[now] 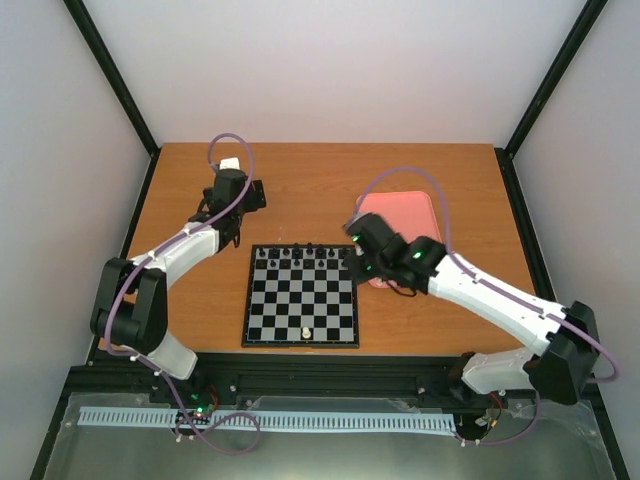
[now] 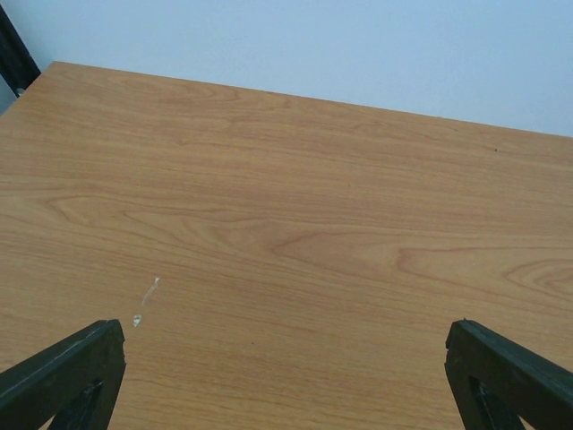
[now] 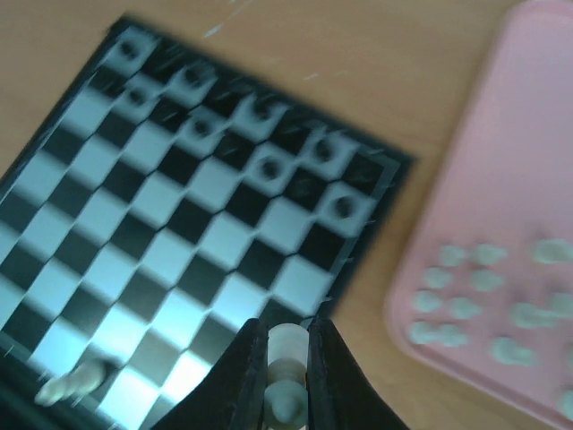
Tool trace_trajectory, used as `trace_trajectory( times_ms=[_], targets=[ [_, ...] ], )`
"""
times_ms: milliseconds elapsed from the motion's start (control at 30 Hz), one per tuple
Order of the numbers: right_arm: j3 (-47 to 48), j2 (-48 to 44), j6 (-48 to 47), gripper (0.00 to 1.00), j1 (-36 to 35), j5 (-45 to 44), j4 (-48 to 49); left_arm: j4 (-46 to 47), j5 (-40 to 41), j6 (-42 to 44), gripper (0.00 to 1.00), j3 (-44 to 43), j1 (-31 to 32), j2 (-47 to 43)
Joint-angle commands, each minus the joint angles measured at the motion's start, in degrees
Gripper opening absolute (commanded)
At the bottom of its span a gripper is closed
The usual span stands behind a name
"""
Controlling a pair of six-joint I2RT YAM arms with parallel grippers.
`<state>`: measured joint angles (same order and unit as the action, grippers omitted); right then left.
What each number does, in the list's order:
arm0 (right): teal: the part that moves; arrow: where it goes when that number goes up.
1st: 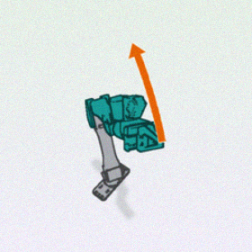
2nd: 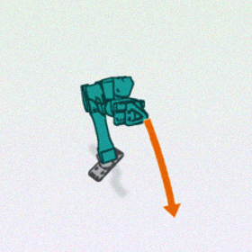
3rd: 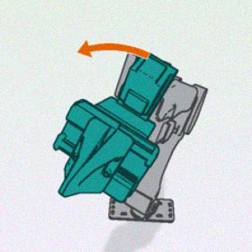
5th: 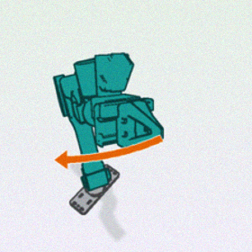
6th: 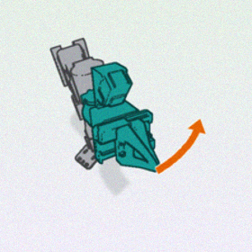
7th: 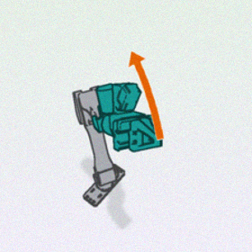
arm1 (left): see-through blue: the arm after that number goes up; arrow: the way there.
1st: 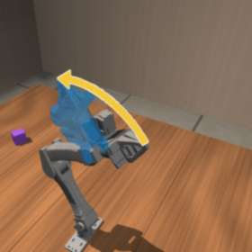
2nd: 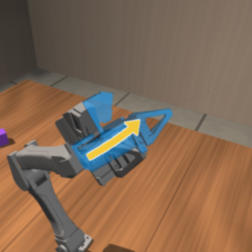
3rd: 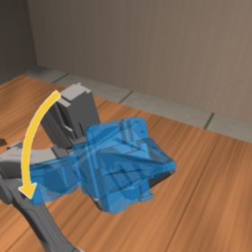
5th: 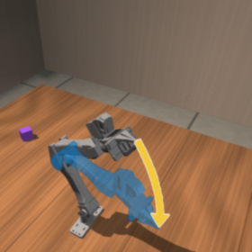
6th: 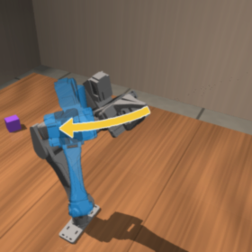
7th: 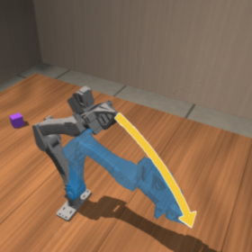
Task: Set up the chess pieces on the board
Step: Pick up the chess piece from the storage box, then place the chess piece on the chessboard.
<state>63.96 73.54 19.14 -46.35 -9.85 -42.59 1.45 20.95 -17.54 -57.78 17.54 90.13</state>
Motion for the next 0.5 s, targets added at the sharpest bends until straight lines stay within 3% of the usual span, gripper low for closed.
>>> trace_trajectory(
  times_ms=[0,100,467],
  targets=[
    [0.97,4.69,1.34,0.03,-11.39,-0.73,-1.53,0.13,-1.37,-1.91,1.00,1.19,-0.12,-3.67],
    [2.86,8.86,1.50,0.03,-16.43,-1.39,-0.21,0.26,-1.19,-2.21,1.00,2.38,-0.10,-4.65],
    [10.47,21.62,-0.17,0.03,-24.80,-1.88,2.35,0.98,-2.86,-2.69,1.00,3.55,-0.14,-5.53]
  ],
)
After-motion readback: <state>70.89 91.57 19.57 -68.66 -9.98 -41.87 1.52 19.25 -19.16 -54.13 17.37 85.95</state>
